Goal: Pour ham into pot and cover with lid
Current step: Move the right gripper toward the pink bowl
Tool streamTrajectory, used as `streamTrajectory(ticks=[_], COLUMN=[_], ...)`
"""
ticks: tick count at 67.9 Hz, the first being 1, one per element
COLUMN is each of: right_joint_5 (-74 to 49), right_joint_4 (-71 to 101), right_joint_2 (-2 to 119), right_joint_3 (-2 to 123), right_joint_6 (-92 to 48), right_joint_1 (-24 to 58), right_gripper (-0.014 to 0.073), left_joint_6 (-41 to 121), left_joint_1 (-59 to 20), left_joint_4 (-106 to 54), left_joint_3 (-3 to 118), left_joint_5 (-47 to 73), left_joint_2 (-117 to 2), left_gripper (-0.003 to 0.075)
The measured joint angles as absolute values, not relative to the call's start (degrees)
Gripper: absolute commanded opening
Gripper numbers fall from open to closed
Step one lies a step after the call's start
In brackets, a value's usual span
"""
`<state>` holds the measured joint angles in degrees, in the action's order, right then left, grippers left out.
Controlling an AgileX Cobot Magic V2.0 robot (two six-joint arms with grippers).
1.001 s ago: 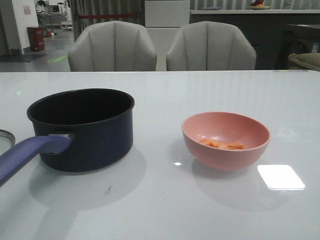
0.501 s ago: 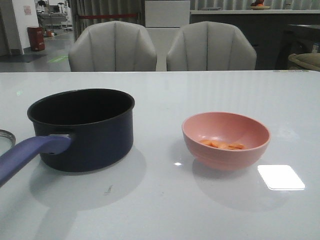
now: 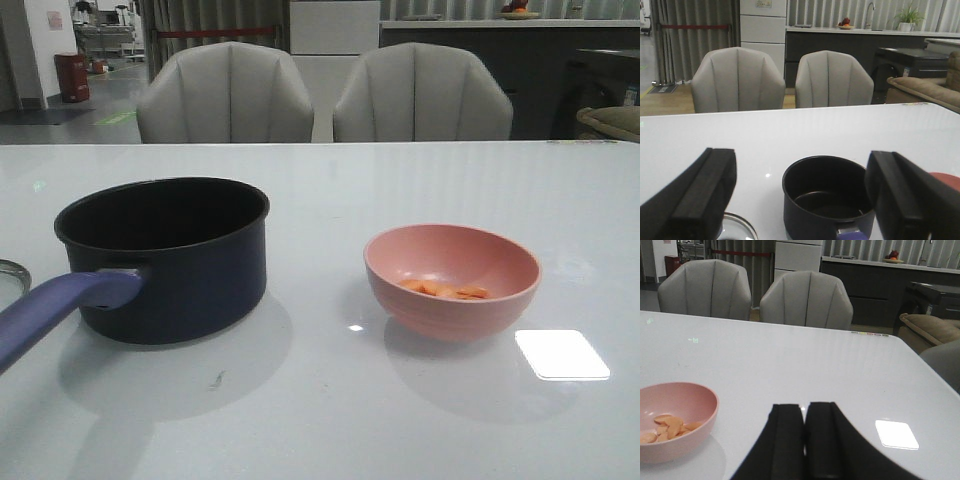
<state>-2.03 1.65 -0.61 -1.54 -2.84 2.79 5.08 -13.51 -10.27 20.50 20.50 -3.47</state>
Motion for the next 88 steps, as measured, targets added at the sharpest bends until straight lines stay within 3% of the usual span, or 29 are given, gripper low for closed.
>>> streamTrajectory(ticks=[33,42,56,76,80,88], right_joint_5=[1.48,-3.54,-16.18,-17.07,-17.07,-18.02], right_joint_4=[4.46,5.19,5.19,6.70,7.11,7.21], right_joint_2=[-0.61,-0.47,8.96,18.44,19.07,21.70], right_joint_3=[-1.54,1.86,12.14,13.60,13.60,14.80], right_joint_6=[-2.22,-1.98,-1.98,-1.43,-1.21,-1.04], right_joint_1=[2.79,2.79,2.79,2.79,2.79,3.52], right_gripper=[0.0148,0.0148,0.0148,0.0155,0.0200,0.0425], left_joint_6=[5.08,5.08,5.08,5.08,5.08,5.08], left_joint_1=[-15.03,-15.24,-16.52,-16.74,-16.74,-16.74], left_joint_4=[-10.14,-10.14,-10.14,-10.03,-9.94,-9.94], left_joint_3=[19.76,19.76,19.76,19.76,19.76,19.76], left_joint_5=[20.03,20.03,20.03,20.03,20.03,20.03], left_joint_2=[-3.47,-3.47,-3.47,-3.47,-3.47,-3.47], left_gripper=[0.0564,0.0564,0.0564,0.0564,0.0564,0.0564])
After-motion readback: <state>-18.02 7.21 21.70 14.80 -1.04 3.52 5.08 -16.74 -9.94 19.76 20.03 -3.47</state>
